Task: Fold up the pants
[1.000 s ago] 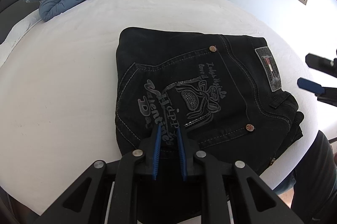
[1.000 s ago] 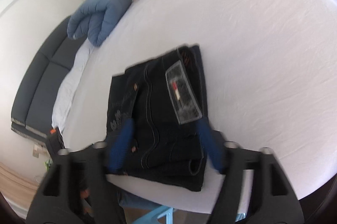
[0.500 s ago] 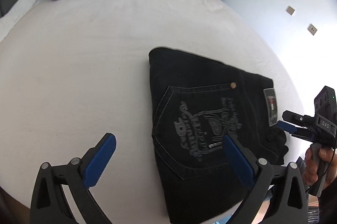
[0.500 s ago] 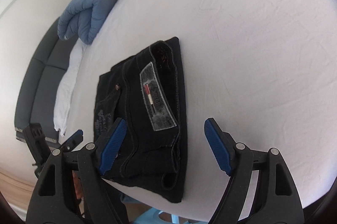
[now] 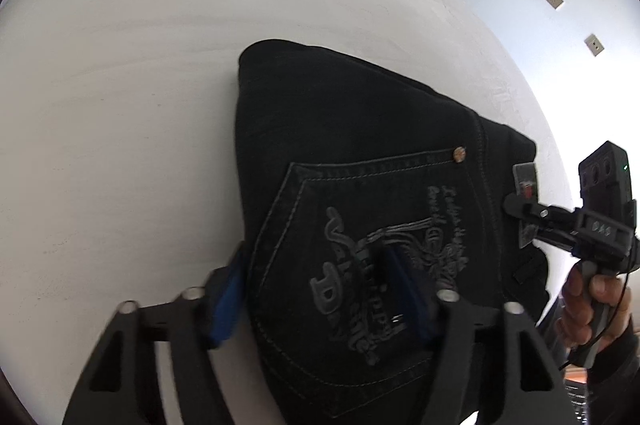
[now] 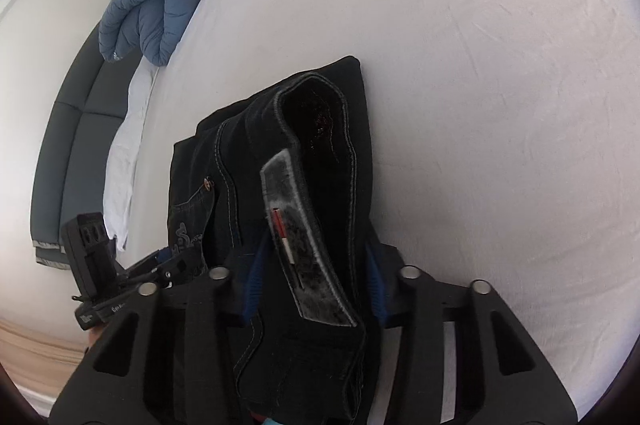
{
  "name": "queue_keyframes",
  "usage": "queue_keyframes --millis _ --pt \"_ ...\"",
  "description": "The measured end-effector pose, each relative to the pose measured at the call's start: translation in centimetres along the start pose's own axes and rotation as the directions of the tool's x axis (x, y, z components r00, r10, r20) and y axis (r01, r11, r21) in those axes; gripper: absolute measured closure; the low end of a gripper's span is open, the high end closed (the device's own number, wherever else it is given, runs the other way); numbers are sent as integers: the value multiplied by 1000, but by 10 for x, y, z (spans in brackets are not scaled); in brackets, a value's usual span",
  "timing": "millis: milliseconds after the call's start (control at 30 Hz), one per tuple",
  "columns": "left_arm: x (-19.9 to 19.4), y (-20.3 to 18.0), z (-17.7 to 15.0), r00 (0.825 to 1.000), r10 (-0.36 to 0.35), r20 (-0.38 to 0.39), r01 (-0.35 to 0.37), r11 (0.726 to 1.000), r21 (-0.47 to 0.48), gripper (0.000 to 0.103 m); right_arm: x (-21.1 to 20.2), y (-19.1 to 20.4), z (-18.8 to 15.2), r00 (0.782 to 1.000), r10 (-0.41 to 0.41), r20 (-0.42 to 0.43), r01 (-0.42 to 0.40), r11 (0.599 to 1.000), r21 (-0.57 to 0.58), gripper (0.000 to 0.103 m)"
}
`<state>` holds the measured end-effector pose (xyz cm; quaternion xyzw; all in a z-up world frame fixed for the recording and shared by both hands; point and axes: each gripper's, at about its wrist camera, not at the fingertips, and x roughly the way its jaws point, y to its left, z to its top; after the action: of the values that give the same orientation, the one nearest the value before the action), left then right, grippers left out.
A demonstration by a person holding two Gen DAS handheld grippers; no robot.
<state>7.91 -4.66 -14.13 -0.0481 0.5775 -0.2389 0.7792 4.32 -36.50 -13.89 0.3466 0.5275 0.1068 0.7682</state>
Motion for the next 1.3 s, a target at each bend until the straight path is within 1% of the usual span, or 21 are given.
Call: queue_keyframes --millis 33,100,133,167,200,267,367,500,567,667,800,900,933,1033,1067,1100,1133,1200,1233,1267,1300 --pt "0 -1 1 1000 0 -3 0 1000 -2 48 0 2 0 1000 -8 4 8 1000 -6 69" --pt "-1 -4 0 1000 7 -3 -7 1000 2 54 0 6 -3 1000 -23 15 24 999 -22 77" --pt "-3 -6 -1 1000 12 3 -12 1000 6 59 -2 10 -6 999 -40 24 41 998 -44 79" --pt "-6 -6 -3 1000 14 15 -14 1000 3 67 -4 16 -8 998 -60 36 62 996 -70 82" --pt "-9 -8 -5 1000 10 26 -9 1000 -4 70 -7 23 -10 996 -81 47 86 991 -99 84" --pt "-16 -9 -8 999 6 46 -5 1000 -17 81 -11 42 -15 987 -139 80 151 972 -179 87" --pt "-31 -20 -8 996 19 85 -19 1000 -4 84 -23 59 -16 981 -155 117 180 952 -247 90" --pt "-57 -38 7 987 12 158 -17 999 29 84 -45 82 -11 979 -125 164 170 938 -301 90" --pt "-67 -48 20 981 4 191 -12 999 41 84 -58 90 -1 973 -115 198 175 933 -315 90" --pt "-75 -57 44 975 1 224 -17 997 69 84 -73 90 23 972 -82 221 148 941 -303 90" --pt "-61 -76 79 971 20 237 -48 993 111 83 -83 91 65 968 -67 244 144 938 -314 90" --pt "-34 -77 105 977 29 214 -52 993 106 83 -75 79 95 968 -79 240 150 944 -295 90" --pt "-26 -69 108 979 39 201 -62 992 109 83 -72 72 103 968 -87 236 154 946 -284 90" --pt "14 -60 114 988 75 137 -89 991 97 79 -47 47 120 970 -132 206 183 950 -253 89" --pt "31 -57 112 988 104 110 -115 989 90 67 -35 35 125 971 -153 185 194 953 -231 85" --pt "41 -53 108 987 119 108 -129 988 83 62 -21 19 127 972 -180 149 209 957 -202 82" --pt "46 -50 105 985 129 117 -139 988 74 53 -10 1 126 972 -197 125 217 962 -167 79" --pt "45 -47 100 980 132 146 -142 988 61 44 -9 -26 126 985 -103 141 118 988 -100 75" --pt "43 -47 98 978 145 152 -155 986 58 32 -13 -36 125 987 -42 156 54 996 -69 73" --pt "40 -47 95 977 147 154 -158 986 61 27 -15 -41 124 987 -13 162 22 998 -54 71" --pt "36 -47 93 977 139 162 -151 987 63 27 -18 -44 123 986 -6 166 16 998 -54 64"
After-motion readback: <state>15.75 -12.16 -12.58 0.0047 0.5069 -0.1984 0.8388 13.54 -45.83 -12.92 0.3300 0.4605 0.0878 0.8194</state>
